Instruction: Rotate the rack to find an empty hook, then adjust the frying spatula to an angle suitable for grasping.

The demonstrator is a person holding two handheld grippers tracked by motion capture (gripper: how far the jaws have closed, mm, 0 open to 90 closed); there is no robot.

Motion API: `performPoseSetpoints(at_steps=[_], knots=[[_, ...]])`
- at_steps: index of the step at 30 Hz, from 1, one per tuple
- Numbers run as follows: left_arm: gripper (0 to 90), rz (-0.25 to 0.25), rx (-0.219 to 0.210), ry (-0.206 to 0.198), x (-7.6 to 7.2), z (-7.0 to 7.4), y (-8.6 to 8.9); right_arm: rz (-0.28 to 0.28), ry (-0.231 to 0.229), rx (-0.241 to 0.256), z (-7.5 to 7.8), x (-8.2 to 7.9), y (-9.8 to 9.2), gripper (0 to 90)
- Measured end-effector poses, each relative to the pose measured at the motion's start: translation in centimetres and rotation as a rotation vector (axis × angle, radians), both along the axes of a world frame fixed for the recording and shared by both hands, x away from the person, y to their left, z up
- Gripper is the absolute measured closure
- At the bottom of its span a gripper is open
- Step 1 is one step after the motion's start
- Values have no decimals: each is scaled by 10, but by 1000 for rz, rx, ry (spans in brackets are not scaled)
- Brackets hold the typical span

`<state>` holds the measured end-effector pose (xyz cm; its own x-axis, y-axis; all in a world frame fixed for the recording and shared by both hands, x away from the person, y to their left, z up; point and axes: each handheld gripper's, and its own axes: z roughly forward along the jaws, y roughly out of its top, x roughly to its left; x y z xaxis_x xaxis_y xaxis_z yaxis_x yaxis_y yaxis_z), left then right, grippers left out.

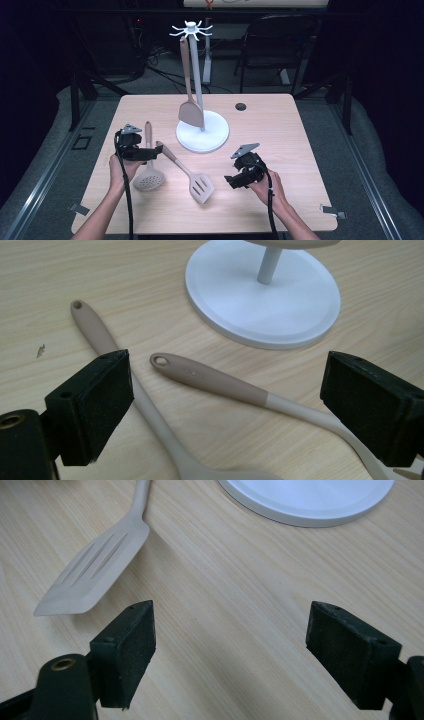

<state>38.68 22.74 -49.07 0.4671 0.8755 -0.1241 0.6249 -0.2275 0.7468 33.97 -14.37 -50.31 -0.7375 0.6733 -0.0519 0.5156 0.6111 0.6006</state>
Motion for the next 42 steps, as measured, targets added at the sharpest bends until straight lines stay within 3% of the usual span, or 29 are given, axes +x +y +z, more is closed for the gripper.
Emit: performPoseSetpoints(at_steps=[4,13,18,20,25,29,35,42], knots=[[64,23,-22,24,-1,-6,4,4,4,2,1,-2,1,204],[68,32,-15,71,3,-23,8,10,2,14,-1,-4,9,245],[70,42,-9,69,3,-23,9,28,7,29,-2,-5,18,293],[71,43,-9,69,4,-23,10,39,6,30,-2,-6,22,340],[75,42,-5,81,3,-26,7,82,-9,67,2,-14,36,653],[78,36,-3,81,3,-25,5,133,-11,71,3,-22,51,773],[88,31,0,85,2,-25,-1,192,3,59,-5,-30,67,848],[100,14,4,102,1,-26,-6,208,33,25,-16,-31,71,882]])
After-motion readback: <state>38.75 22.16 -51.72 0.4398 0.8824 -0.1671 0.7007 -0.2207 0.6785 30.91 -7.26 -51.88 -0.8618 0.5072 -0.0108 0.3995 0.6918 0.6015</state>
